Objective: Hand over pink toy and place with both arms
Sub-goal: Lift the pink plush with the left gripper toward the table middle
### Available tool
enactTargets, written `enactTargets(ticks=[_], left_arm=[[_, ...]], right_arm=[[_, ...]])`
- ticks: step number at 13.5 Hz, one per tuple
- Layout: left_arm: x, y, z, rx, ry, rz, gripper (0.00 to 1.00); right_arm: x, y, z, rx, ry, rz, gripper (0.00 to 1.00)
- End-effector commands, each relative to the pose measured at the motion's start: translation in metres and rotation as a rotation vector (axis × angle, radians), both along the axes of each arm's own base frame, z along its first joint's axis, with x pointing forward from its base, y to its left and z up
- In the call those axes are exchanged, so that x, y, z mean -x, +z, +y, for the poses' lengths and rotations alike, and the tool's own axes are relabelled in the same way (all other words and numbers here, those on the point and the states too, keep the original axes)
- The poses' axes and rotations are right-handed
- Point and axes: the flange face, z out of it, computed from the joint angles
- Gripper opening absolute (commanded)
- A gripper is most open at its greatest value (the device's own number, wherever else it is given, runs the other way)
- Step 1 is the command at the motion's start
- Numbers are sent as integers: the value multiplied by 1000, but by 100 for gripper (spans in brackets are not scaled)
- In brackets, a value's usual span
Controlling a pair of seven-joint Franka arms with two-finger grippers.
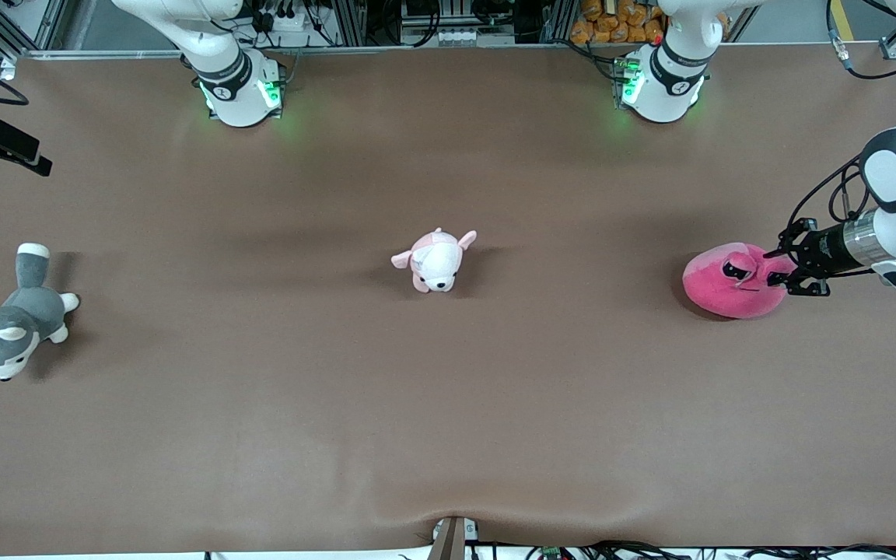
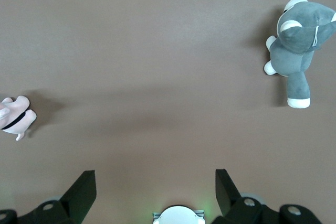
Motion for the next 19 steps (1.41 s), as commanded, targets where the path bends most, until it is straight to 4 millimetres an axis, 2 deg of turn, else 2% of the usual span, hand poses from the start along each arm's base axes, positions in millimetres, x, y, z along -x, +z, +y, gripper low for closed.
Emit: enactTargets(ticks=[1, 2, 6, 8, 10, 12, 14, 16, 17, 19], left_arm=[[-2, 10, -3, 9, 19, -20, 9], [-3, 12, -5, 9, 15, -21, 0], [-7, 34, -10, 28, 12, -19, 0], [-12, 57, -20, 59, 3, -5, 0], [-21, 90, -41, 111, 33, 20, 0], [-27, 122, -75, 110, 44, 12, 0], [-29, 146, -109, 105, 60, -2, 0], [-31, 175, -145, 102, 89, -27, 0], [-32, 186, -167, 102, 109, -30, 0], [-34, 201, -207, 107, 136, -33, 0]], right_arm=[[0, 1, -3, -14, -12, 3, 100], [0, 1, -2, -14, -11, 3, 100], [0, 0, -3, -15, -12, 4, 100], [0, 0, -3, -14, -14, 4, 100], [-2, 1, 0, 2, -5, -1, 100], [-5, 0, 4, 49, 9, -1, 100], [-18, -21, 13, 84, 35, 41, 100], [-20, -26, 12, 81, 34, 54, 100], [-25, -37, 13, 81, 38, 78, 100], [-28, -42, 26, 87, 52, 83, 100]])
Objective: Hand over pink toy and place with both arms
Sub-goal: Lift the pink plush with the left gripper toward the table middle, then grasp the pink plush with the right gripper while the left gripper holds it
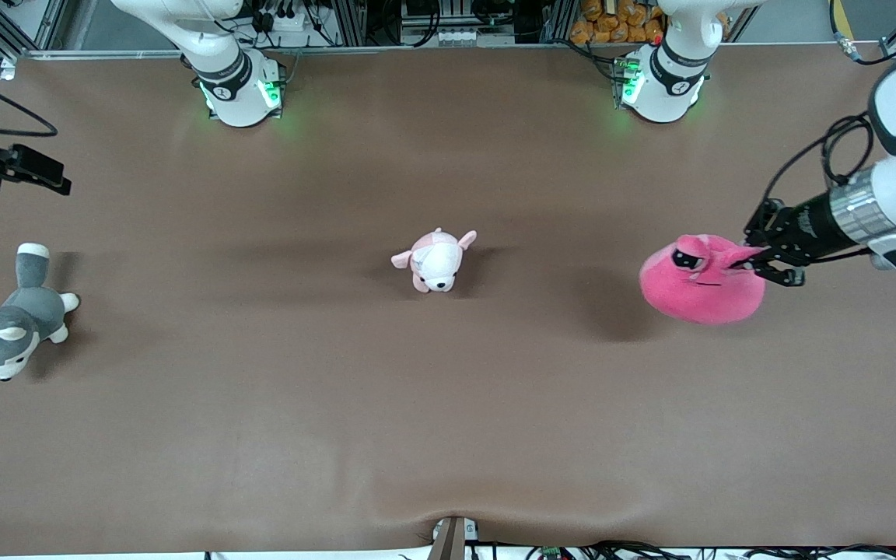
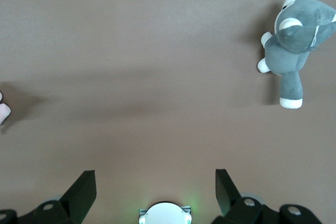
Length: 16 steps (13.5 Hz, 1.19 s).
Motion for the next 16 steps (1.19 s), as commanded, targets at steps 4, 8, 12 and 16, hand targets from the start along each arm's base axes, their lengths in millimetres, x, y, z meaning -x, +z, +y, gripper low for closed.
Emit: enactTargets(ticks=[4, 8, 12, 16], left_arm=[[-2, 41, -97, 53, 40, -4, 0], [7, 62, -160, 77, 95, 7, 0], [2, 70, -227, 131, 184, 57, 0], [23, 60, -305, 177, 234, 66, 0]], right_arm=[[-4, 4, 35, -94, -155, 4, 100], [1, 10, 65, -302, -557, 146, 100], [-4, 18, 107, -441, -896, 365, 100], [-11, 4, 190, -412, -1088, 493, 100]])
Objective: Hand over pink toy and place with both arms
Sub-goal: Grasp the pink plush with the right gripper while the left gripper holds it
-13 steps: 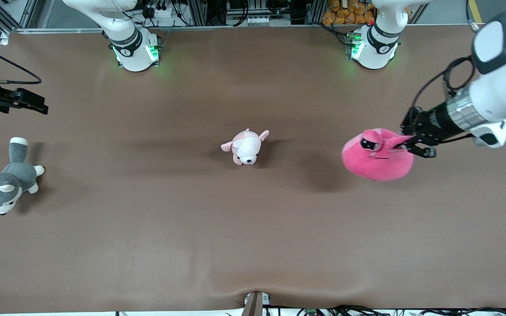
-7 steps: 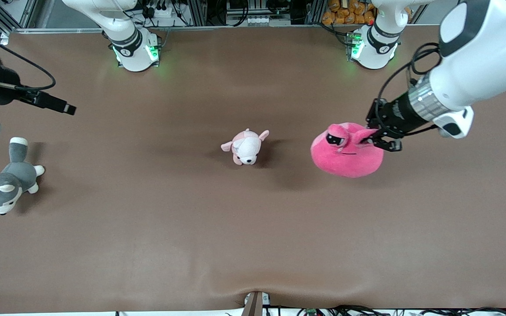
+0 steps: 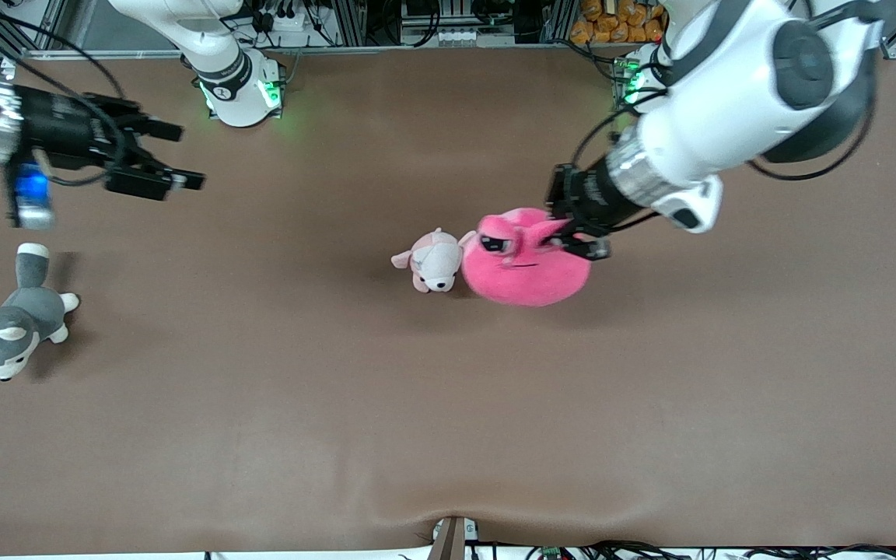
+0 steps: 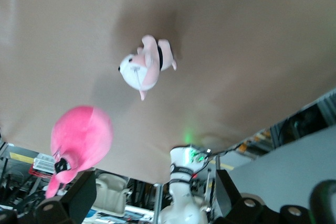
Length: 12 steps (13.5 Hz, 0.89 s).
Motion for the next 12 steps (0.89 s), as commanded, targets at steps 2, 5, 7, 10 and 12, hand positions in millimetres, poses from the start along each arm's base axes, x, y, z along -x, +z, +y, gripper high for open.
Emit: enactTargets(ticks=[2, 5, 7, 10, 12], left_arm=[[8, -2, -49, 54, 69, 12, 0], [17, -12, -76, 72, 105, 28, 0], [21, -14, -85, 78, 109, 32, 0], [29, -18, -99, 81, 110, 42, 0], [33, -18, -103, 82, 107, 43, 0]], right_arm=[[-13, -25, 89, 38, -151, 103, 100], [-14, -62, 152, 80, -165, 122, 100], [-10, -87, 194, 166, -176, 89, 100], [-19, -113, 221, 173, -242, 71, 89], [-23, -120, 226, 166, -256, 59, 56]])
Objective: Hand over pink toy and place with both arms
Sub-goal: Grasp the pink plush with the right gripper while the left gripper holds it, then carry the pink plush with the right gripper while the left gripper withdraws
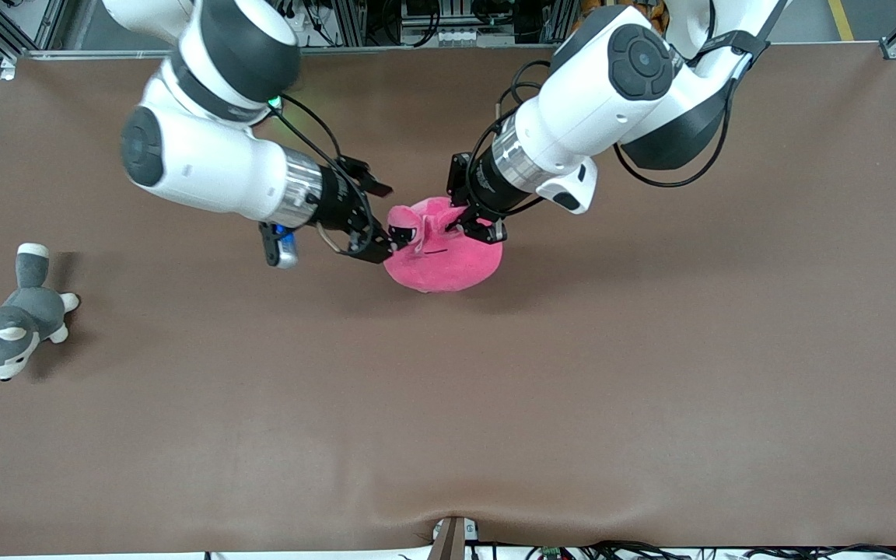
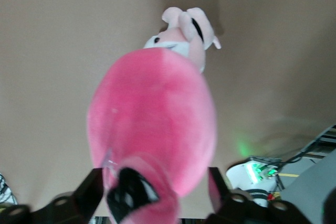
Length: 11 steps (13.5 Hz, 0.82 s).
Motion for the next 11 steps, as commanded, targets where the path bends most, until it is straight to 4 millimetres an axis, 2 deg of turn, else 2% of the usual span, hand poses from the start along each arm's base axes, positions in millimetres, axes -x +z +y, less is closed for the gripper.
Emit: enactTargets(ticks=[1, 2, 3, 8, 9, 10, 11], left_arm=[[-2, 8, -6, 18, 21, -2, 0], [-2, 7, -6, 19, 22, -2, 0], [-1, 7, -7, 19, 21, -2, 0], [-1, 8, -7, 19, 4, -13, 0], [-1, 10, -5, 19, -19, -31, 8], [0, 12, -5, 22, -39, -44, 57], [-4, 13, 0, 21, -25, -42, 100]], right_arm=[[-4, 0, 3, 9, -20, -9, 30], [-4, 0, 3, 7, -20, -6, 4], [-7, 0, -1, -1, -29, 2, 0], [-15, 5, -15, -6, -59, 6, 0], [-20, 5, -23, -6, -71, 7, 0], [-24, 6, -34, -3, -82, 13, 0], [-30, 7, -48, -2, -96, 22, 0]])
